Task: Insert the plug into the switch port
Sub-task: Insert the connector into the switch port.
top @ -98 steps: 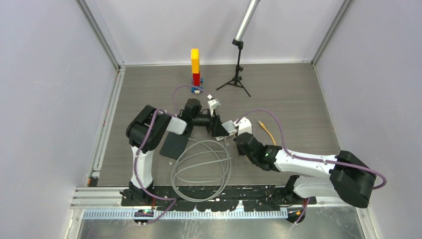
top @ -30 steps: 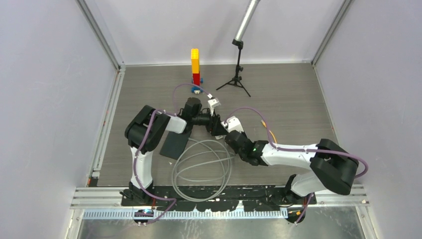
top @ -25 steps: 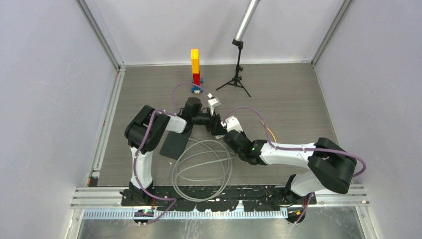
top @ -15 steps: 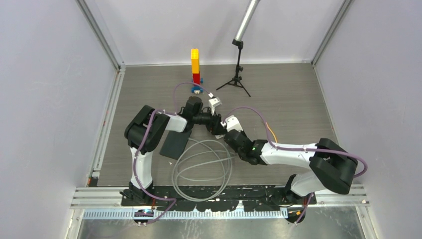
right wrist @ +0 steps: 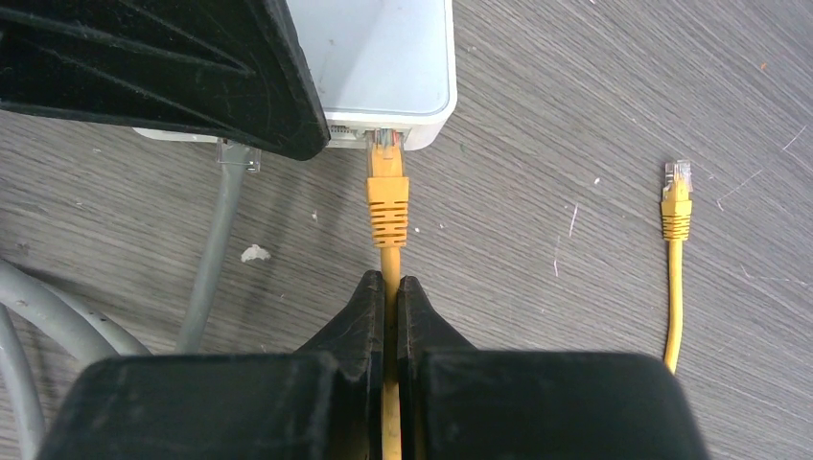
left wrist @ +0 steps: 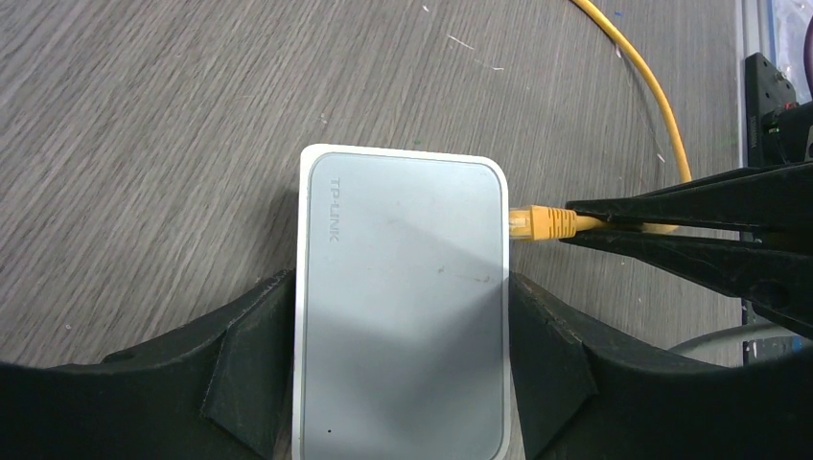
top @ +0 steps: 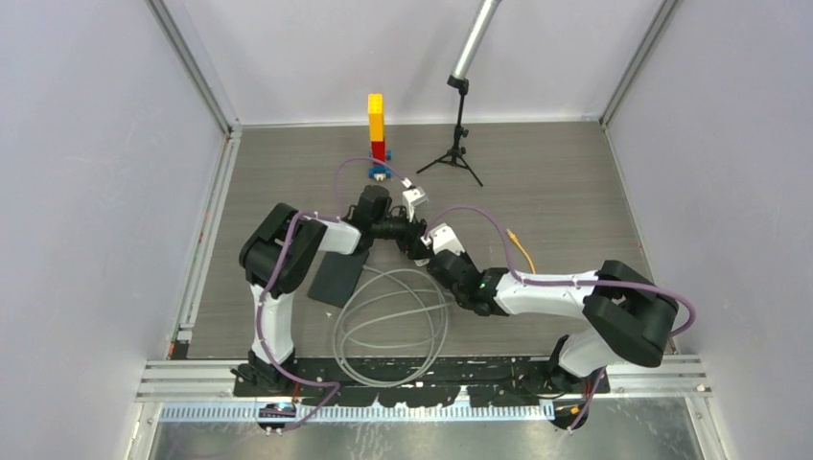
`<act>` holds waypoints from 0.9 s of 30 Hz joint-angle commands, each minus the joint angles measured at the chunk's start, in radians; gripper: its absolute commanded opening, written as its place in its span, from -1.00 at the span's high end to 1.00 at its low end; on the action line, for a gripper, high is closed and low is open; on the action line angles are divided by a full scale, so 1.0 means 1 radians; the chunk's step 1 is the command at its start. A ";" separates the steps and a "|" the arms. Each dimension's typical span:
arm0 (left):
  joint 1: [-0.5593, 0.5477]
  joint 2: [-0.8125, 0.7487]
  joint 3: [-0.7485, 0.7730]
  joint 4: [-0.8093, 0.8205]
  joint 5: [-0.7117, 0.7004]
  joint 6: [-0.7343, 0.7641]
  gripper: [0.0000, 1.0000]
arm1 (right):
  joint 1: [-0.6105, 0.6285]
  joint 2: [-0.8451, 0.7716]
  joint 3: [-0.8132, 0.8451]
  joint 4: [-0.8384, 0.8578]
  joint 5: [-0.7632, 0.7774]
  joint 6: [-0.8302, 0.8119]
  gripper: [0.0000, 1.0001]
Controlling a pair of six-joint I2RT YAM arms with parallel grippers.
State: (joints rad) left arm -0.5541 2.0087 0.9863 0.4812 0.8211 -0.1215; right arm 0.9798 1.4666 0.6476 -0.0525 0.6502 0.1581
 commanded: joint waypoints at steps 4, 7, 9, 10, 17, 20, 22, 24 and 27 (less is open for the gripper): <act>-0.055 -0.002 -0.029 -0.166 0.118 0.023 1.00 | -0.047 -0.011 0.054 0.120 0.096 -0.027 0.99; -0.071 -0.004 -0.017 -0.206 0.117 0.053 1.00 | -0.061 -0.008 0.067 0.128 0.083 -0.035 0.99; -0.082 -0.006 -0.014 -0.217 0.119 0.063 1.00 | -0.068 -0.004 0.075 0.135 0.078 -0.040 0.99; -0.084 -0.008 -0.015 -0.221 0.121 0.068 1.00 | -0.071 -0.003 0.077 0.139 0.078 -0.043 0.99; -0.095 -0.022 -0.013 -0.245 0.125 0.096 1.00 | -0.088 -0.004 0.103 0.150 0.060 -0.054 0.99; -0.105 -0.018 0.001 -0.274 0.124 0.115 1.00 | -0.091 -0.009 0.117 0.146 0.050 -0.055 0.99; -0.110 -0.015 0.005 -0.287 0.125 0.117 1.00 | -0.093 -0.009 0.127 0.139 0.044 -0.057 0.99; -0.114 -0.012 0.008 -0.288 0.125 0.117 1.00 | -0.096 -0.004 0.140 0.130 0.043 -0.059 0.99; -0.116 -0.011 0.011 -0.292 0.128 0.117 1.00 | -0.098 0.004 0.152 0.129 0.036 -0.062 0.99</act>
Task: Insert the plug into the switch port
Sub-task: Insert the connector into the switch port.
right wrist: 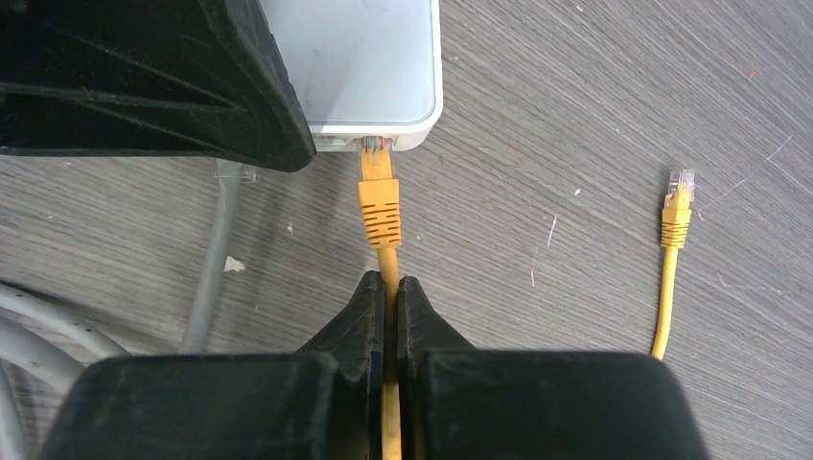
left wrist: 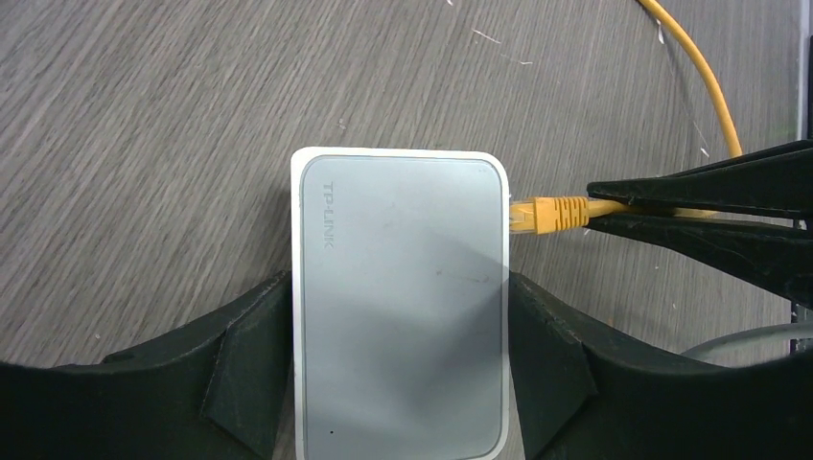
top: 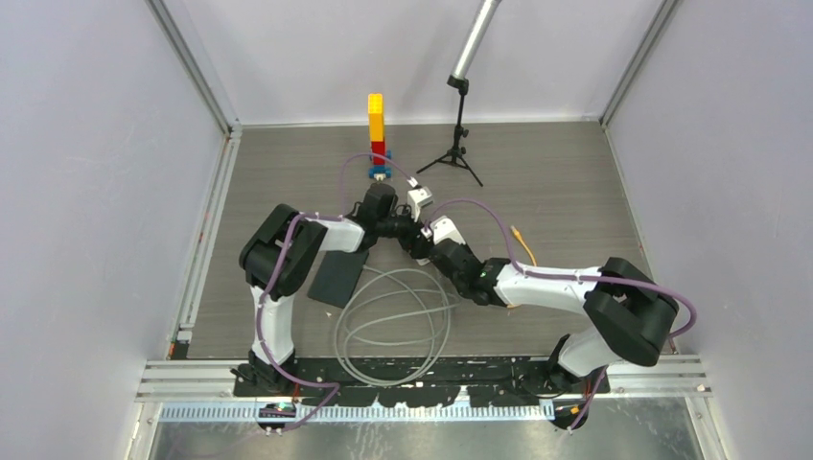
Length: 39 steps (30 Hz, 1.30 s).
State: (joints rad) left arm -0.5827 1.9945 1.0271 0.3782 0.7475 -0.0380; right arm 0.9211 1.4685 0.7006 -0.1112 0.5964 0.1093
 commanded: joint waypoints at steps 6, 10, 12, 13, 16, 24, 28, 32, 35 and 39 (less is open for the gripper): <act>-0.092 0.005 -0.025 -0.199 0.219 0.059 1.00 | -0.042 0.021 0.119 0.201 0.080 -0.021 0.99; -0.099 0.009 -0.013 -0.222 0.224 0.076 1.00 | -0.042 0.019 0.128 0.209 0.081 -0.024 0.99; -0.102 0.011 -0.010 -0.232 0.225 0.082 1.00 | -0.042 0.009 0.126 0.223 0.081 -0.027 0.99; -0.103 0.012 -0.010 -0.232 0.228 0.083 1.00 | -0.042 0.004 0.125 0.230 0.081 -0.028 0.99; -0.105 0.013 -0.008 -0.233 0.233 0.083 1.00 | -0.044 -0.001 0.119 0.255 0.080 -0.028 0.99; -0.112 0.018 0.001 -0.252 0.242 0.098 1.00 | -0.044 0.006 0.152 0.262 0.085 -0.046 0.99; -0.119 0.022 0.008 -0.260 0.244 0.105 1.00 | -0.045 0.009 0.167 0.272 0.084 -0.055 0.99; -0.118 0.022 0.009 -0.261 0.255 0.105 1.00 | -0.048 0.034 0.172 0.278 0.081 -0.051 0.99; -0.118 0.022 0.009 -0.262 0.264 0.106 1.00 | -0.048 0.040 0.169 0.291 0.077 -0.046 0.99; -0.120 0.025 0.013 -0.265 0.277 0.107 1.00 | -0.050 0.053 0.183 0.288 0.083 -0.055 0.99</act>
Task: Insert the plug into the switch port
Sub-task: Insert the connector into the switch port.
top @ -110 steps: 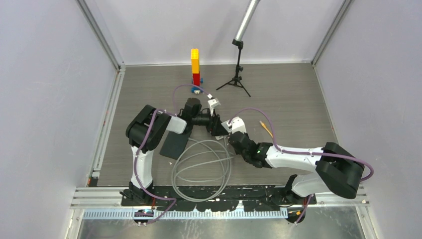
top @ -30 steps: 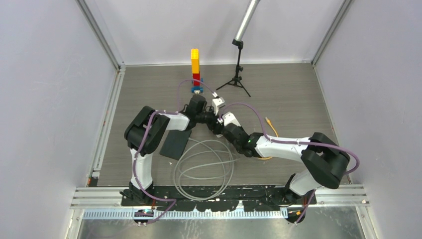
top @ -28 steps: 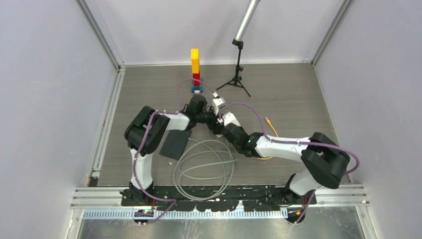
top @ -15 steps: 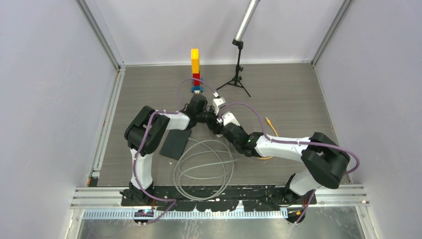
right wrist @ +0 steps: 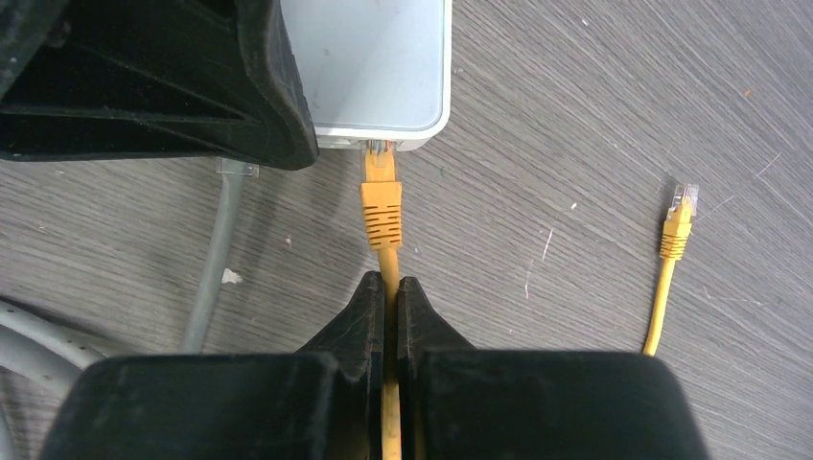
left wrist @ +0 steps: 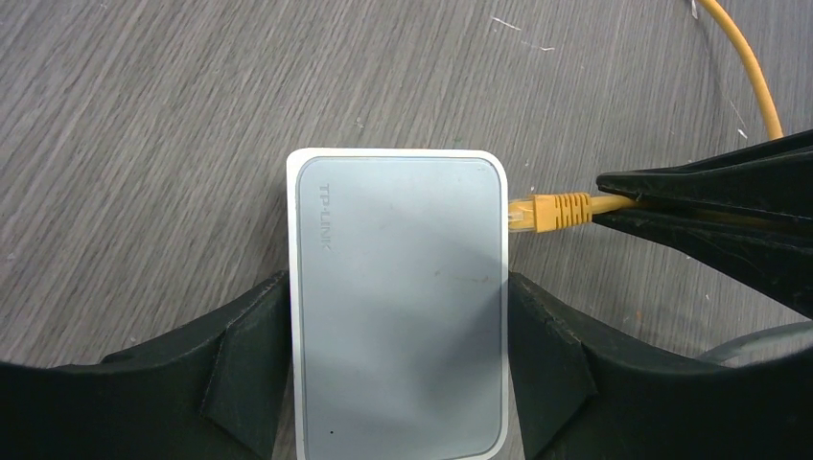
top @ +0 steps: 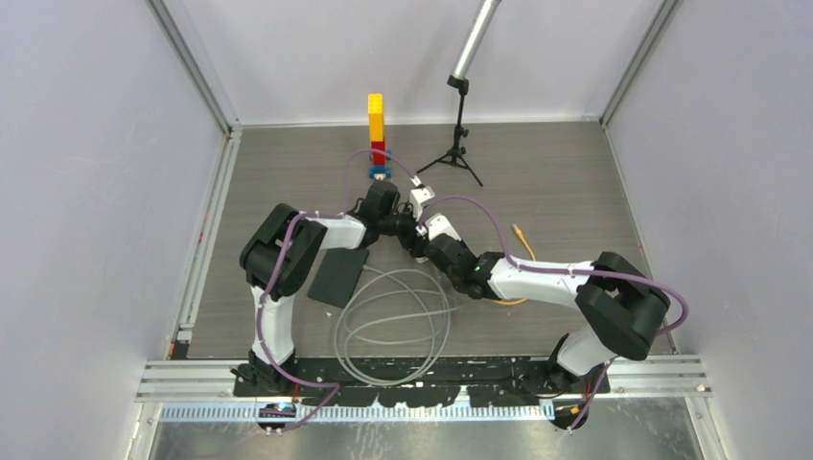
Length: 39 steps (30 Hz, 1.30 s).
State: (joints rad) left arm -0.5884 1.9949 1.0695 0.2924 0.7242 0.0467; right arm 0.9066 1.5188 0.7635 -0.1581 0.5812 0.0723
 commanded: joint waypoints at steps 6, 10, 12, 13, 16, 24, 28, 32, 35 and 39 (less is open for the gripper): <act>-0.114 0.022 -0.027 -0.178 0.321 0.022 1.00 | -0.038 0.037 0.086 0.404 0.113 -0.019 0.99; -0.114 0.021 -0.032 -0.168 0.336 0.016 1.00 | -0.038 0.057 0.032 0.498 0.124 -0.029 0.99; -0.115 0.021 -0.031 -0.169 0.336 0.017 1.00 | -0.038 0.055 0.016 0.528 0.126 -0.031 0.99; -0.115 0.021 -0.031 -0.170 0.337 0.018 1.00 | -0.039 0.051 0.013 0.533 0.126 -0.033 0.99; -0.114 0.024 -0.029 -0.170 0.343 0.019 1.00 | -0.038 0.033 0.017 0.534 0.123 -0.043 0.99; -0.116 0.023 -0.030 -0.178 0.305 0.027 1.00 | -0.039 -0.010 0.042 0.512 0.095 -0.051 0.99; -0.097 0.008 -0.052 -0.143 0.231 -0.004 1.00 | -0.040 -0.066 0.012 0.434 0.077 -0.015 0.57; -0.070 -0.021 -0.073 -0.119 0.182 -0.036 1.00 | -0.038 -0.173 -0.019 0.309 0.046 0.033 0.14; -0.067 -0.049 -0.079 -0.111 0.158 -0.042 1.00 | -0.039 -0.257 -0.036 0.222 0.031 0.061 -0.07; -0.068 -0.074 -0.076 -0.098 0.116 -0.092 1.00 | -0.039 -0.391 -0.044 0.066 0.054 0.121 -0.22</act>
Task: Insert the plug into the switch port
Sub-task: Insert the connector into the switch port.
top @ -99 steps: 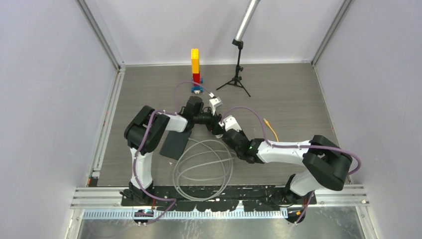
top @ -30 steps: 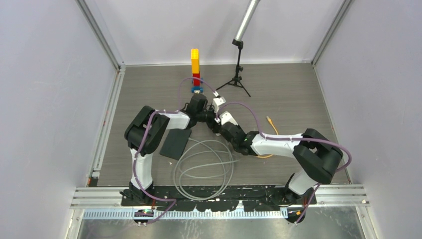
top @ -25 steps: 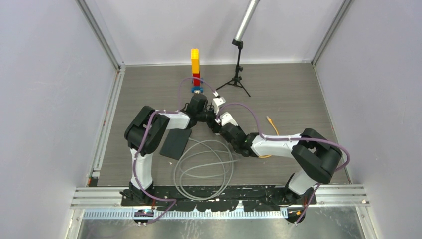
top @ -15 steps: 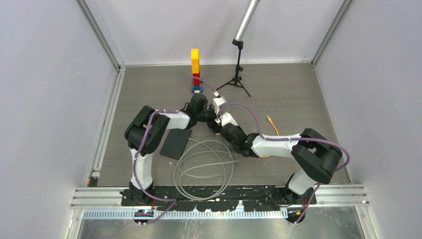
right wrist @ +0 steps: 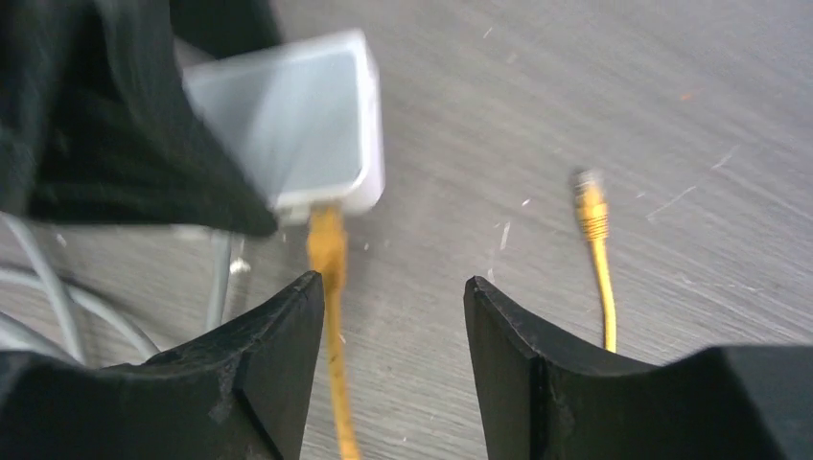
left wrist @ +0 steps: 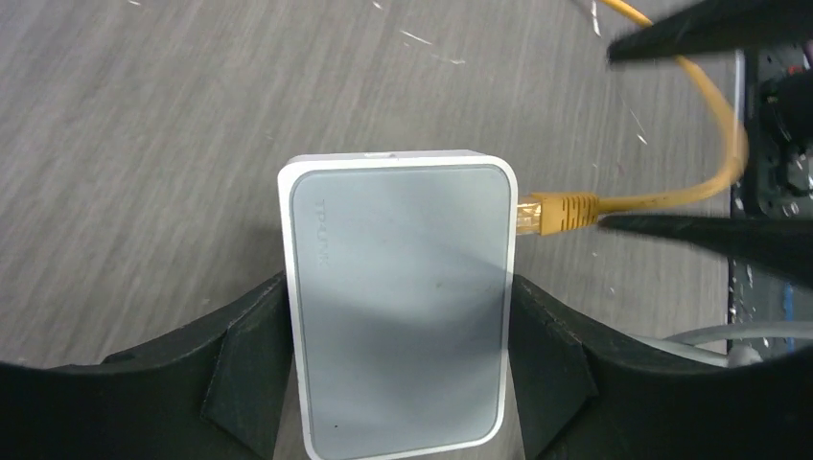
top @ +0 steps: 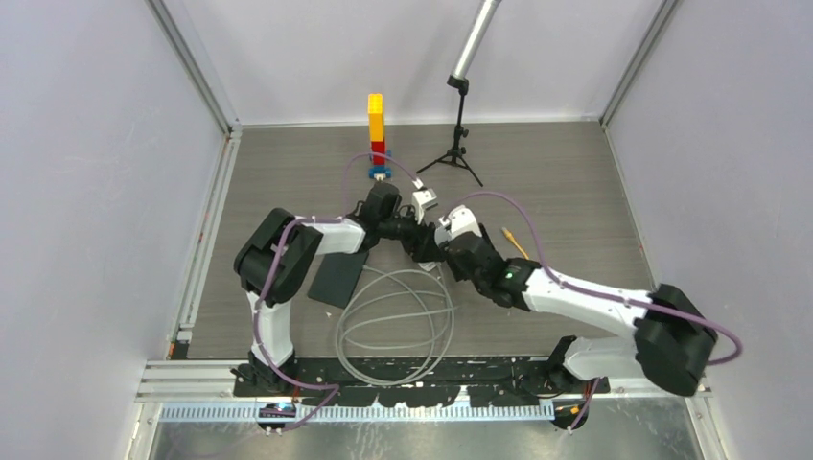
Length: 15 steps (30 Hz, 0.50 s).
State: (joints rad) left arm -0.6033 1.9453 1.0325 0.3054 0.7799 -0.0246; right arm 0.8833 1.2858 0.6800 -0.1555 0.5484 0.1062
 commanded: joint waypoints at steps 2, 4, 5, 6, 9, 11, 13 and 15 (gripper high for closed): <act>-0.053 -0.042 -0.047 -0.108 0.027 -0.035 1.00 | -0.015 -0.235 0.041 -0.036 0.126 0.127 -0.26; -0.052 -0.058 -0.045 -0.123 0.013 -0.037 1.00 | -0.015 -0.299 0.057 -0.137 0.201 0.173 -0.27; -0.053 -0.064 -0.042 -0.134 0.003 -0.039 1.00 | -0.015 -0.327 0.064 -0.177 0.216 0.192 -0.27; -0.053 -0.072 -0.037 -0.151 -0.001 -0.038 1.00 | -0.015 -0.358 0.069 -0.217 0.220 0.208 -0.28; -0.053 -0.099 -0.030 -0.187 -0.036 -0.036 1.00 | -0.017 -0.437 0.087 -0.351 0.230 0.303 -0.36; -0.053 -0.141 -0.029 -0.227 -0.077 -0.026 1.00 | -0.017 -0.459 0.110 -0.460 0.212 0.351 -0.36; -0.052 -0.188 -0.031 -0.252 -0.127 -0.014 1.00 | -0.017 -0.472 0.123 -0.542 0.190 0.394 -0.36; -0.053 -0.236 -0.016 -0.315 -0.177 0.016 1.00 | -0.018 -0.485 0.124 -0.588 0.203 0.456 -0.38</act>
State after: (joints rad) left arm -0.6567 1.8439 0.9958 0.0902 0.6872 -0.0433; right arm 0.8680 0.8215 0.7643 -0.5522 0.7242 0.4057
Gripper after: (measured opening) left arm 0.719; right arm 0.684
